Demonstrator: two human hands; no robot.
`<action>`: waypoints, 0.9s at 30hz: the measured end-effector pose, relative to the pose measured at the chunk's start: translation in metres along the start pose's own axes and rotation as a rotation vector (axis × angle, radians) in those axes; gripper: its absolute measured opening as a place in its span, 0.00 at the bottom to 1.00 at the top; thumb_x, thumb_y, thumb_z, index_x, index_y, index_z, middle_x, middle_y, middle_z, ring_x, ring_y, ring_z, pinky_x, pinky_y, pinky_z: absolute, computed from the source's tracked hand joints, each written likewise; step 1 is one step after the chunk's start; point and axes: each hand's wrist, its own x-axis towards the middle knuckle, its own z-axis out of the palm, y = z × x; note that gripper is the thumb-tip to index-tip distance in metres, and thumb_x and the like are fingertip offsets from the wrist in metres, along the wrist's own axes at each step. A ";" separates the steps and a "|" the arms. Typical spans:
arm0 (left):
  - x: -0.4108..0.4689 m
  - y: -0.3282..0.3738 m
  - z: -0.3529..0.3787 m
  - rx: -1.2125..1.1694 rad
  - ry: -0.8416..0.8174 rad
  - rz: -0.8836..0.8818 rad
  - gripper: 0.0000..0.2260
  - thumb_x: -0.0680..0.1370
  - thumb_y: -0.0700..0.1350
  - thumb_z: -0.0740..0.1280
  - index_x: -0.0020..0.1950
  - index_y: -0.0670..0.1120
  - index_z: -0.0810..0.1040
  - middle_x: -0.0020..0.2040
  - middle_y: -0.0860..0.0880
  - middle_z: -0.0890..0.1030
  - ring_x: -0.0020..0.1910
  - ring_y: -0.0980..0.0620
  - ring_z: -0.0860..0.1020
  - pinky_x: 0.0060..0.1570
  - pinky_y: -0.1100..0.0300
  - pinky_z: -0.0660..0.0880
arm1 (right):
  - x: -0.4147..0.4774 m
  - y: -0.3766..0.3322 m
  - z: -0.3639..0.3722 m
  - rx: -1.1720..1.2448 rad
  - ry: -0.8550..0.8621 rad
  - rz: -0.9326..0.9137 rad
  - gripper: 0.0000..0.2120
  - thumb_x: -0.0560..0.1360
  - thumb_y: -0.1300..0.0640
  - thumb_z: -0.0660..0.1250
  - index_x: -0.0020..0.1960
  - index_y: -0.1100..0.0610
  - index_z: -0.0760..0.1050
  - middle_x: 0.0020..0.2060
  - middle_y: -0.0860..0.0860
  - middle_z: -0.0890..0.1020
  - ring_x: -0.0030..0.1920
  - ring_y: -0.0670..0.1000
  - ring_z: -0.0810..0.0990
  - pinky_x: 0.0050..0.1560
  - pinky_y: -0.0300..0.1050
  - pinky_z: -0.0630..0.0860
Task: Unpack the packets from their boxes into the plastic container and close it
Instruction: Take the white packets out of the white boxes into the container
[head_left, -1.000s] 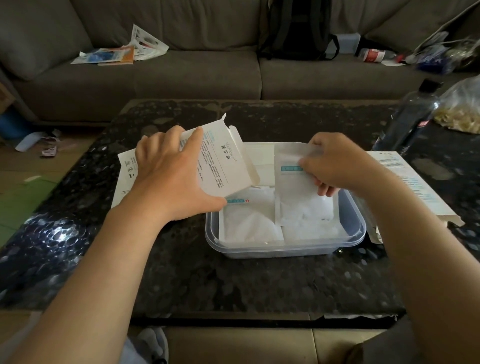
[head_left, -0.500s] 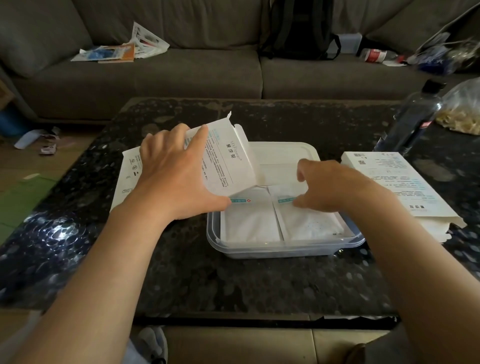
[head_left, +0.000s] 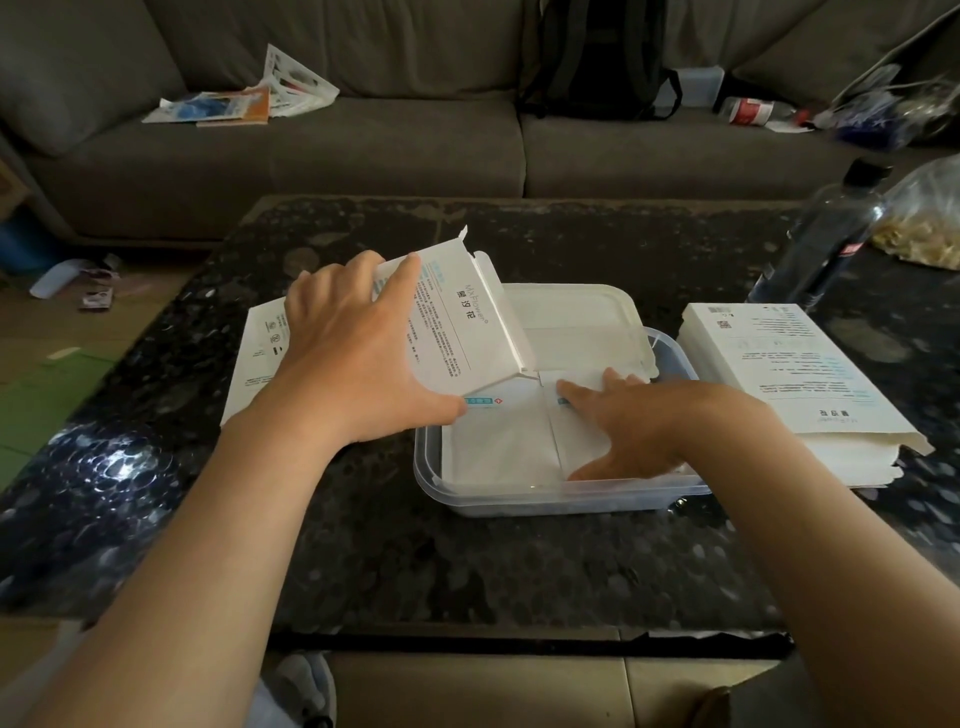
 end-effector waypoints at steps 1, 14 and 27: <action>0.000 0.000 0.000 0.000 -0.002 0.000 0.57 0.56 0.75 0.71 0.78 0.55 0.51 0.74 0.49 0.60 0.73 0.43 0.59 0.74 0.42 0.54 | 0.001 0.000 0.002 0.003 0.004 0.002 0.50 0.72 0.29 0.65 0.81 0.42 0.37 0.81 0.53 0.51 0.79 0.61 0.58 0.75 0.61 0.63; -0.002 0.002 -0.001 -0.022 -0.006 0.021 0.57 0.55 0.75 0.71 0.77 0.56 0.52 0.72 0.50 0.61 0.71 0.44 0.60 0.73 0.43 0.56 | -0.008 -0.002 -0.003 0.093 0.011 0.012 0.47 0.73 0.30 0.66 0.81 0.43 0.45 0.80 0.53 0.58 0.77 0.59 0.63 0.73 0.57 0.66; -0.011 0.021 -0.009 -0.170 0.001 0.255 0.56 0.57 0.70 0.72 0.79 0.54 0.53 0.73 0.55 0.58 0.72 0.52 0.54 0.73 0.49 0.53 | -0.004 -0.021 -0.032 0.829 0.586 -0.120 0.09 0.77 0.58 0.72 0.47 0.53 0.72 0.43 0.45 0.80 0.31 0.48 0.85 0.28 0.40 0.82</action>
